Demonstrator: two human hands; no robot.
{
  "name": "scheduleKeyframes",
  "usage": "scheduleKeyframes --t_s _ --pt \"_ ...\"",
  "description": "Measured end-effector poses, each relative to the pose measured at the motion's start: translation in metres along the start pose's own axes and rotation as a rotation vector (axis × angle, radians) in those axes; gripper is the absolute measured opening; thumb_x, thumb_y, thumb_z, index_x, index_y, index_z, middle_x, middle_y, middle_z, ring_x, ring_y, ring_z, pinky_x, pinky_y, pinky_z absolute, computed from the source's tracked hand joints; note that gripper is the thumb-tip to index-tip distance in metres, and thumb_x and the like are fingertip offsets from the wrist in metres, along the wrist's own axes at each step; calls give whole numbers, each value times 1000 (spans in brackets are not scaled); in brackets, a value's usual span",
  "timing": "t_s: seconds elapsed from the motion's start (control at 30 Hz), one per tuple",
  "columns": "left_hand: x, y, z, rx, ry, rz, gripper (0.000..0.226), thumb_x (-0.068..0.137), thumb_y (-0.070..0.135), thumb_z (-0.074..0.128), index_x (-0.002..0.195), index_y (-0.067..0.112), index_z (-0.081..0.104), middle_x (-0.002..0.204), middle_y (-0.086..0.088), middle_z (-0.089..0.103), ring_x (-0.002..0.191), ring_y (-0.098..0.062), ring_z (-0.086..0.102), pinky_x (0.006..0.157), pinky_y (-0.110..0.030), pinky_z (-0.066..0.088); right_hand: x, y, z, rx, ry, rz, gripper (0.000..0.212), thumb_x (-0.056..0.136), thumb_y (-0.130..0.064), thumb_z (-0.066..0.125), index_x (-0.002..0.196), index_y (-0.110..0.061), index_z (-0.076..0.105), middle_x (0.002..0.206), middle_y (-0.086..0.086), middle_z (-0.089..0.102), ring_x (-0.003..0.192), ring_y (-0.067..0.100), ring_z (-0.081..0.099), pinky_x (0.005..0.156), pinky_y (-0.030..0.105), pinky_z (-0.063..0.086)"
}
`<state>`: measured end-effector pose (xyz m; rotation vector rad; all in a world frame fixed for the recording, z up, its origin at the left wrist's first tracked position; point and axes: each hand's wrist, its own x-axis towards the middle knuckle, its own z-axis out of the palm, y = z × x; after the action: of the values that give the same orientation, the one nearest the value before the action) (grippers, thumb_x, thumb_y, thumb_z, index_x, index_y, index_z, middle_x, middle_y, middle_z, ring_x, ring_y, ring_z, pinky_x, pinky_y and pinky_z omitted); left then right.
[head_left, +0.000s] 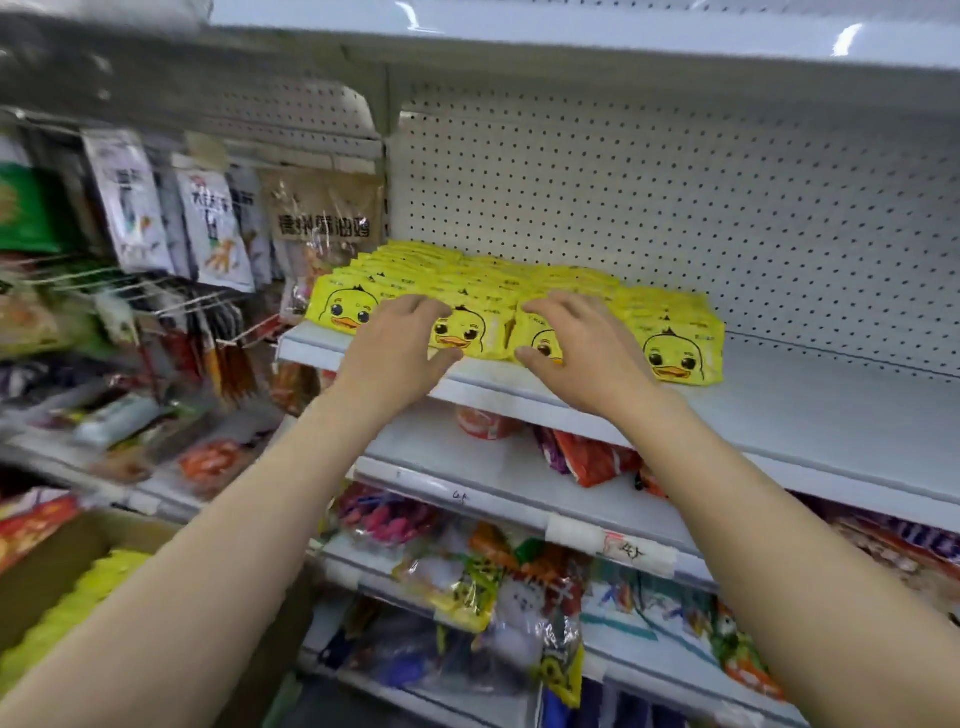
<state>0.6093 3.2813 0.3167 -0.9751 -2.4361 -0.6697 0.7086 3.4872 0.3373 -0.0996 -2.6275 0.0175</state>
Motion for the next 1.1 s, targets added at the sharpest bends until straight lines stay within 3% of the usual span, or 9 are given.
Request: scheduleKeyframes --t_s 0.23,0.5,0.73,0.9,1.1 --pt "-113 -55 -60 182 20 -141 50 84 39 68 128 16 57 129 -7 57 118 -32 51 96 -47 46 -25 -97 21 184 -136 -131 55 93 -50 56 142 -31 42 152 -1 36 140 22 30 110 40 36" --pt "-171 -134 -103 292 3 -281 55 85 37 69 134 20 52 141 -6 49 131 -28 42 106 -45 40 1 -210 56 243 -208 -300 54 93 -52 52 143 -34 39 153 -6 34 141 16 26 108 36 35" --pt "-176 -267 -123 326 -15 -340 52 82 27 71 131 17 55 135 -8 52 124 -31 47 102 -45 42 70 -327 115 292 -288 -387 56 97 -48 52 148 -30 35 158 -1 26 145 18 20 111 32 26" --pt "-164 -372 -138 324 -91 -386 54 86 36 68 134 17 52 141 -10 48 130 -32 43 106 -42 38 135 -405 180 271 -341 -383 58 96 -54 49 147 -35 32 156 -4 27 144 17 22 107 36 36" --pt "-165 -485 -126 331 -211 -421 53 87 34 64 135 18 50 136 -8 51 124 -33 46 99 -45 44 184 -473 277 264 -471 -346 59 94 -52 51 147 -32 34 154 -2 33 141 21 28 107 42 41"
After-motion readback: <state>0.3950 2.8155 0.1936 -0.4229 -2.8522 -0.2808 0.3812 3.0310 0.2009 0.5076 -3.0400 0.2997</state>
